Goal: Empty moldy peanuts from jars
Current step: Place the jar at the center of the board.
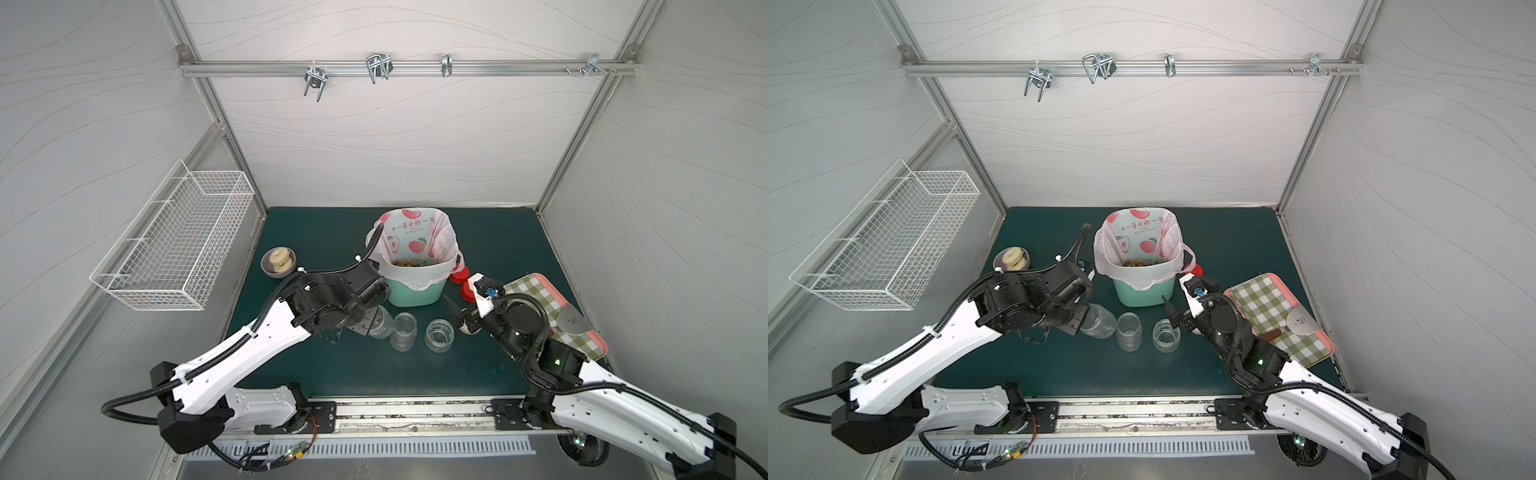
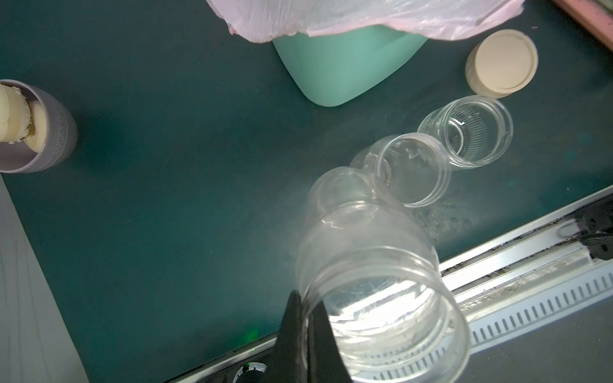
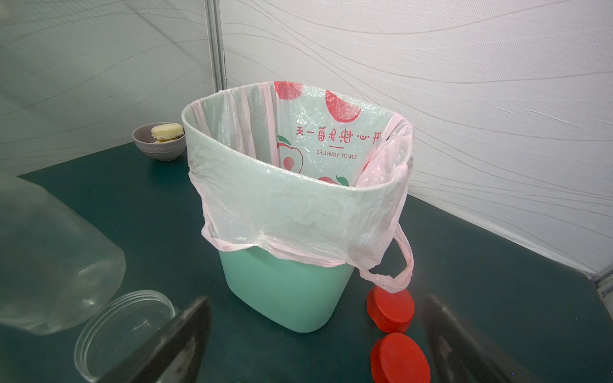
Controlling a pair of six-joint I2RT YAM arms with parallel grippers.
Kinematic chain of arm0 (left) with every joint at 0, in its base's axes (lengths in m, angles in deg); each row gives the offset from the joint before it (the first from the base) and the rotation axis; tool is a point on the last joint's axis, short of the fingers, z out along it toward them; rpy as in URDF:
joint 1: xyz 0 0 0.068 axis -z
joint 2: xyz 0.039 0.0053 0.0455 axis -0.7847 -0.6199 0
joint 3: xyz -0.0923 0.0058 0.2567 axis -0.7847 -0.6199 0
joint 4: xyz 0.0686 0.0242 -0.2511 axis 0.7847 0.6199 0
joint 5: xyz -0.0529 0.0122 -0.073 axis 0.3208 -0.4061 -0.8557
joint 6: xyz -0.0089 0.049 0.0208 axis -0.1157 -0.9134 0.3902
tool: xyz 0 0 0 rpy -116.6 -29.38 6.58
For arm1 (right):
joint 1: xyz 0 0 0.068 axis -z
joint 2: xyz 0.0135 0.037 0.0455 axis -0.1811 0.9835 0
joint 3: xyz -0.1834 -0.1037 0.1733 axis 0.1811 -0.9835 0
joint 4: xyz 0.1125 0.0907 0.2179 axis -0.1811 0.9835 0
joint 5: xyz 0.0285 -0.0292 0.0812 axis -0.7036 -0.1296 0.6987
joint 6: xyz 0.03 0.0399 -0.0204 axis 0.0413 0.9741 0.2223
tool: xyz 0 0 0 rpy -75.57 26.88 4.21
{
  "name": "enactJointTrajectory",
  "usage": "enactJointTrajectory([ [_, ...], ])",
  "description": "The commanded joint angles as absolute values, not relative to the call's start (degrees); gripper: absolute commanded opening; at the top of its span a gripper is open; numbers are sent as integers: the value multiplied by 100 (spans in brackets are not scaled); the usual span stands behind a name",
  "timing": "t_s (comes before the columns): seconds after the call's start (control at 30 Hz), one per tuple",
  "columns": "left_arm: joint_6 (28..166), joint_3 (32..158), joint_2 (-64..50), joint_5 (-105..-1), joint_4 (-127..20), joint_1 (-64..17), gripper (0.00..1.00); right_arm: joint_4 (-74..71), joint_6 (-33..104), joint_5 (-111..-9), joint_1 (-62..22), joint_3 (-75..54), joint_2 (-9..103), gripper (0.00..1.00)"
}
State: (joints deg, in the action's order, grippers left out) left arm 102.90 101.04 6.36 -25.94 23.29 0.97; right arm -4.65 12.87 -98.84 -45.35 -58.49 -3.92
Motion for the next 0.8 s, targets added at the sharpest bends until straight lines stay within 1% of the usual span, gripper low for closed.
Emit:
enactJointTrajectory([
  [0.0,10168,10124,497,-2610,2476,-51,0,-649,1398,-9909,-4493,-5879,-466,99],
  [0.27,9979,9804,312,-2928,2211,-484,0,-639,1423,-9863,-4467,-5898,-524,99],
  [0.67,9870,9631,-153,-2965,2105,-702,0,-621,1450,-9839,-4458,-5897,-525,99],
  [0.77,9763,9529,-208,-3133,1903,-820,0,-620,1450,-9841,-4458,-5896,-526,99],
])
